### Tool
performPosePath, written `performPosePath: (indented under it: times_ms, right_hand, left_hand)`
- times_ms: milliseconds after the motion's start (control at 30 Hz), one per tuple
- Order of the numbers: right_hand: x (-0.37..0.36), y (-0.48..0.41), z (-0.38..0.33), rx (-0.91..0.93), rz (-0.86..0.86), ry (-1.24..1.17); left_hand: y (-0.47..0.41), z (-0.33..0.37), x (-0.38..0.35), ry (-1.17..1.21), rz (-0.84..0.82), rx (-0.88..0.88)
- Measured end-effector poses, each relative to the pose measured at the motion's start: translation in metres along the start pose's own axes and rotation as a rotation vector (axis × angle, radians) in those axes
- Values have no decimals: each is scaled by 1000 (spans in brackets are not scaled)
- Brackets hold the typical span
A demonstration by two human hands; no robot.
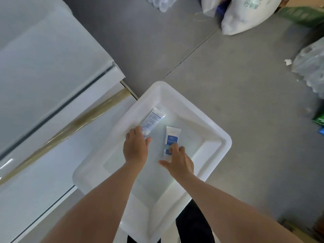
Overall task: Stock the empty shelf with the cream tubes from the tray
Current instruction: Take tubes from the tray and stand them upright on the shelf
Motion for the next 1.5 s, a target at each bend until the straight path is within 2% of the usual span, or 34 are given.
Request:
performPosePath:
  times_ms: [167, 233, 300, 333, 433, 467, 567, 667, 767, 900, 1067, 1333, 1500]
  right_hand:
    - [-13, 1, 4, -247, 25, -308]
    - [-14, 2, 6, -300, 9, -383]
    - [-14, 6, 8, -337, -82, -499]
    - [-13, 10, 8, -353, -162, -622]
    - [-6, 26, 7, -360, -442, -969]
    - [0, 33, 6, -349, -503, -1050]
    - [24, 57, -1, -291, -587, -1199]
    - [50, 89, -15, -195, -643, -1215]
    - [71, 124, -32, -100, -691, -1233]
    - [89, 182, -66, 76, -770, -1284]
    - [87, 272, -124, 291, -703, -1226]
    - [56, 437, -253, 697, -692, -1177]
    - [72, 517, -325, 904, -566, -1048]
  left_hand:
    - [15, -12, -15, 113, -74, 194]
    - [23, -21, -24, 160, -165, 324]
    - [36, -29, -30, 214, -305, 451]
    - [44, -33, -32, 323, -357, 532]
    - [83, -28, -21, 955, -456, 845]
    - [97, -25, -15, 1073, -466, 883]
    - [133, -20, 9, 1284, -423, 904]
    - [168, -9, 42, 1423, -363, 925]
    - [196, 1, 83, 1492, -298, 876]
    - [226, 3, 147, 1524, -237, 713]
    - [278, -37, 239, 1472, -138, 447]
    - [395, -134, 412, 1270, 227, 146]
    - [446, -168, 511, 1215, 469, 56]
Point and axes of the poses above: each hand's wrist, its own y-axis away from the middle knuckle, its own x-axis out of the back of the hand, z = x × y, the point moved 3 cm from there along -y, towards the middle knuckle
